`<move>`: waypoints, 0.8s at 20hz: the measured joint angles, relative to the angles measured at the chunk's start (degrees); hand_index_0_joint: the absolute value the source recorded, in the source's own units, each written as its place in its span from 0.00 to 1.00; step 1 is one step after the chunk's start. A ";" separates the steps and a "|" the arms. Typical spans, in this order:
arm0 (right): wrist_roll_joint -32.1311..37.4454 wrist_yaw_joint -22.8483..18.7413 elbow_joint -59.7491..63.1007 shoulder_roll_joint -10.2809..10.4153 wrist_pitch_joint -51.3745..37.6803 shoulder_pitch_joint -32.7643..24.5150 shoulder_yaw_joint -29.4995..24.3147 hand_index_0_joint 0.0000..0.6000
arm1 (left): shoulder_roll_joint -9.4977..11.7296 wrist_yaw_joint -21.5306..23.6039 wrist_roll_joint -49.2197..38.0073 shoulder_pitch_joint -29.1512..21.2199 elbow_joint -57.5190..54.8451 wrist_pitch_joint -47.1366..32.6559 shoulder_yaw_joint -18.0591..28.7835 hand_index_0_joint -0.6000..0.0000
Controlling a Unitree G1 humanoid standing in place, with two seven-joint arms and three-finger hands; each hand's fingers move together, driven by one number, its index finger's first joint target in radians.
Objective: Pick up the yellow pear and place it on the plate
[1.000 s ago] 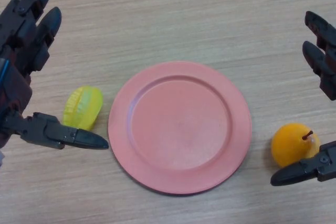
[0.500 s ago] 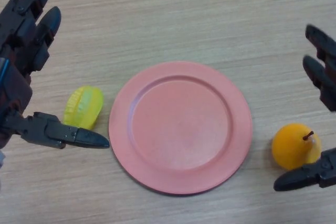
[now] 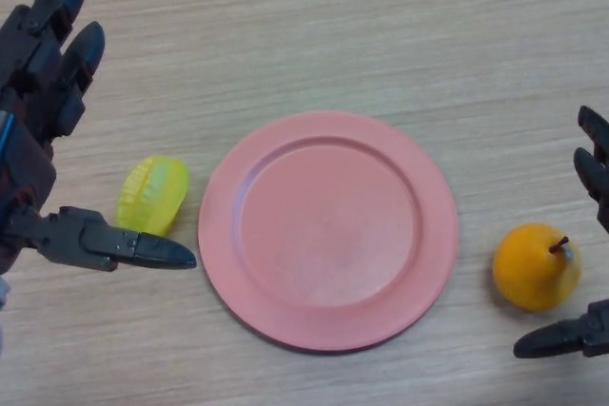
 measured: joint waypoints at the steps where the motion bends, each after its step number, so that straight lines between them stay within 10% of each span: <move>1: 0.02 -2.57 2.35 0.00 -2.04 -0.08 0.55 0.00 | -0.01 0.62 0.00 -0.01 0.00 0.00 -0.04 1.00; 16: -5.76 -17.86 31.06 -0.44 -20.48 -6.83 8.66 0.00 | -0.02 1.99 0.20 -0.67 -1.77 1.70 0.06 1.00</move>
